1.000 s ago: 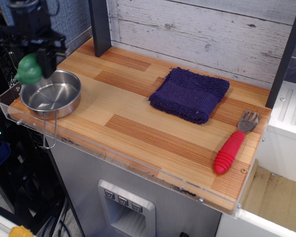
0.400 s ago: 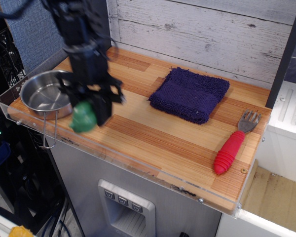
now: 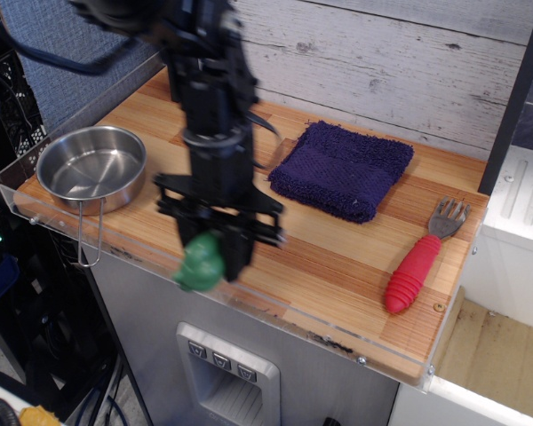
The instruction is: Move the green vegetable behind the pot with the on the right side table
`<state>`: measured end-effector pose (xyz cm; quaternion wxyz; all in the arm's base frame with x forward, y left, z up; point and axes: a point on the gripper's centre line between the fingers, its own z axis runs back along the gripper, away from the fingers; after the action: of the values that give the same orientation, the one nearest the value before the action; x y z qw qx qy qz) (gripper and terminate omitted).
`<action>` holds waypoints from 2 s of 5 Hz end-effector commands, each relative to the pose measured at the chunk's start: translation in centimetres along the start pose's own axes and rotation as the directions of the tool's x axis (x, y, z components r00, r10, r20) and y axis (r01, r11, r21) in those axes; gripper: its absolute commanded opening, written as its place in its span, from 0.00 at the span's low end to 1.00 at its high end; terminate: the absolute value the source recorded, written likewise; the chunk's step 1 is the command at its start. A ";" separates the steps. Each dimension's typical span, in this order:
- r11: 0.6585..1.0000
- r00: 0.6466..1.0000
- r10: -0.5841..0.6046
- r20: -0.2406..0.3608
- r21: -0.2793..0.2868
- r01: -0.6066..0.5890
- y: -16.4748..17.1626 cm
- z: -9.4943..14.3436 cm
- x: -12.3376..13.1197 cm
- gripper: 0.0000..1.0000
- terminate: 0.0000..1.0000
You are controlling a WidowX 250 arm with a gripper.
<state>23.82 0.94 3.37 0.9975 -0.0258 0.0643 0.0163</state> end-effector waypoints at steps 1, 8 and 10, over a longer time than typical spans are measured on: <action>0.995 0.995 -0.054 0.086 0.086 0.046 -3.4 1.2 1.3 0.00 0.00; 0.985 0.927 0.160 0.339 0.007 -0.172 -0.1 4.4 0.7 1.00 0.00; 0.983 0.863 0.184 0.471 -0.106 -0.151 4.3 9.8 -1.3 1.00 0.00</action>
<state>24.40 5.24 12.35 0.9794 -0.0531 -0.1601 0.1114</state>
